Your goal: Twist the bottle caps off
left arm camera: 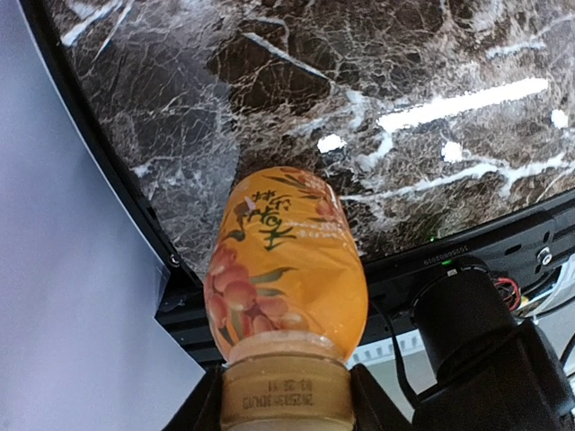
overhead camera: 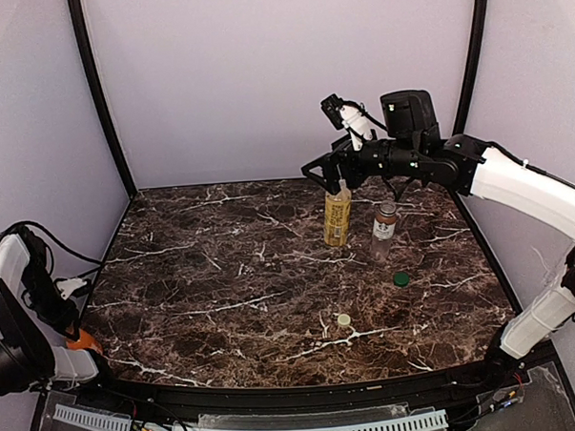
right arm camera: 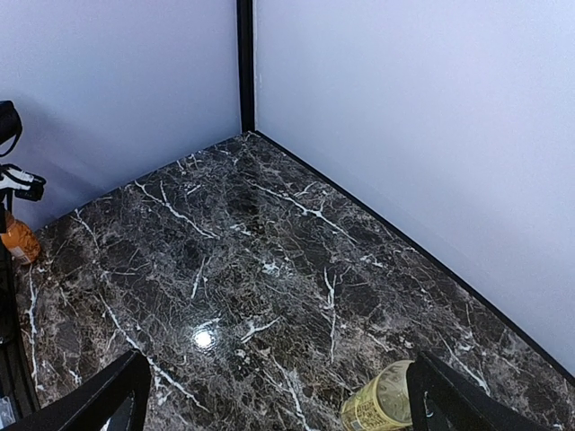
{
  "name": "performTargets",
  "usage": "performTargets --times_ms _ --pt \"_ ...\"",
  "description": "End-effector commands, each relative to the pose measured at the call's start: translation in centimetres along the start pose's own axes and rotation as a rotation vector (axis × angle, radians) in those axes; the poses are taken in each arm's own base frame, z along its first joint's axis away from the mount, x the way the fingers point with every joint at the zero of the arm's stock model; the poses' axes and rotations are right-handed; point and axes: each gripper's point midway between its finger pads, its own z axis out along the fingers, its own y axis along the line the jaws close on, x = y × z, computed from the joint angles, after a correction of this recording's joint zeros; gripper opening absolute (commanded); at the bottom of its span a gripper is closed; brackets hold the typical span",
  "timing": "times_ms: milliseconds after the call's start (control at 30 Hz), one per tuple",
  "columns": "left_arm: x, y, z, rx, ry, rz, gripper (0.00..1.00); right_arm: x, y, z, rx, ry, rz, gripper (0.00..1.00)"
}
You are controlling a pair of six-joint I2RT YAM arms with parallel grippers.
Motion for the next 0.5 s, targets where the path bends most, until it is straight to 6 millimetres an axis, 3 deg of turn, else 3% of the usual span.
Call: performTargets --times_ms 0,133,300,367,467 --pt "0.6 -1.4 0.1 0.072 0.018 0.008 0.3 -0.9 0.3 -0.3 -0.005 -0.027 -0.012 0.99" --pt "0.3 -1.8 -0.1 0.092 -0.001 0.015 0.03 -1.0 0.4 -0.5 -0.011 -0.031 -0.015 0.99" --pt "-1.2 -2.1 -1.8 0.157 -0.066 0.0 0.01 -1.7 1.4 -0.8 -0.064 -0.06 -0.053 0.99" --pt "-2.6 -2.2 -4.3 0.197 -0.123 -0.008 0.01 -2.0 2.3 -1.0 -0.111 -0.084 -0.075 0.99" --pt "-6.2 -2.1 -9.9 0.176 -0.264 0.006 0.01 -2.2 4.5 -1.3 -0.212 -0.128 -0.115 0.98"
